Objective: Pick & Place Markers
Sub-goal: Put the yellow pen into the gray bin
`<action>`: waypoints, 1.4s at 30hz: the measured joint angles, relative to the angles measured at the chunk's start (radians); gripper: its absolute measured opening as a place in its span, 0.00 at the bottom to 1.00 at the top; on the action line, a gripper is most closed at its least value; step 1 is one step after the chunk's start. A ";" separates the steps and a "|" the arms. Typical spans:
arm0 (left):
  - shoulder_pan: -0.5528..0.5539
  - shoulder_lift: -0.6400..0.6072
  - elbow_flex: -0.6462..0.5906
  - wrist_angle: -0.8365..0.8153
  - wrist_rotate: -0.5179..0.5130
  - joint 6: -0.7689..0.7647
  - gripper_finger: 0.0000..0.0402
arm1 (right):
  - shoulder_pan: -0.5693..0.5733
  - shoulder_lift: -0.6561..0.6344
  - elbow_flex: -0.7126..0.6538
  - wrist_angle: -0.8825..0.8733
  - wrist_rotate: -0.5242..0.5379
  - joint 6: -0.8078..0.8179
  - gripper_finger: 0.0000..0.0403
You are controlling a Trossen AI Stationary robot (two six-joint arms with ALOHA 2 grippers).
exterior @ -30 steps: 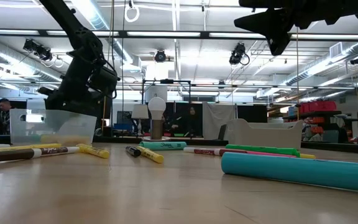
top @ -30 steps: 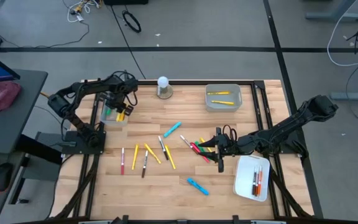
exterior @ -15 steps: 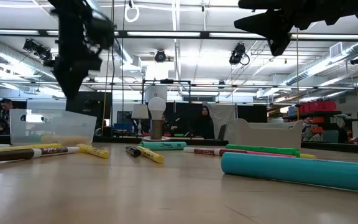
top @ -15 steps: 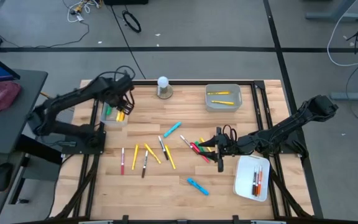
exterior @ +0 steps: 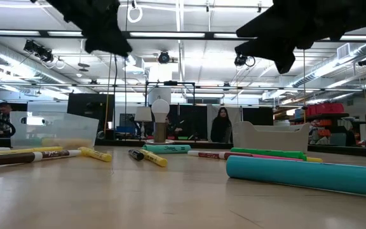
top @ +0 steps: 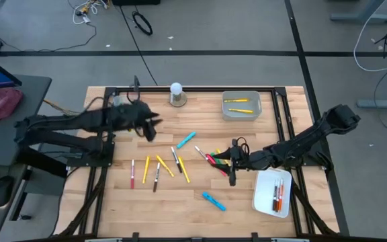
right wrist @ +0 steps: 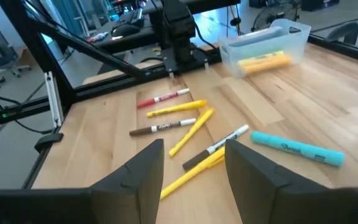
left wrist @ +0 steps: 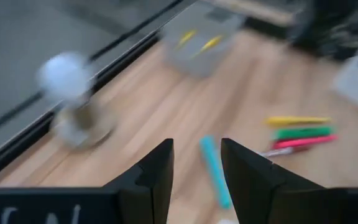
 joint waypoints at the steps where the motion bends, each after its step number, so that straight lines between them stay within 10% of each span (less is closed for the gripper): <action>1: -0.030 0.005 -0.029 0.078 -0.001 0.017 0.35 | 0.000 0.006 0.000 0.007 0.000 0.000 0.42; 14: -0.208 0.188 -0.333 0.902 -0.001 0.141 0.35 | -0.043 0.025 0.000 0.038 0.000 0.046 0.42; 33: -0.207 0.329 -0.338 0.972 -0.002 0.079 0.35 | -0.087 0.000 0.000 -0.368 -0.036 0.052 0.62; 42: -0.207 0.329 -0.338 0.975 -0.002 0.057 0.35 | -0.056 -0.146 0.000 -0.868 -0.168 0.395 0.56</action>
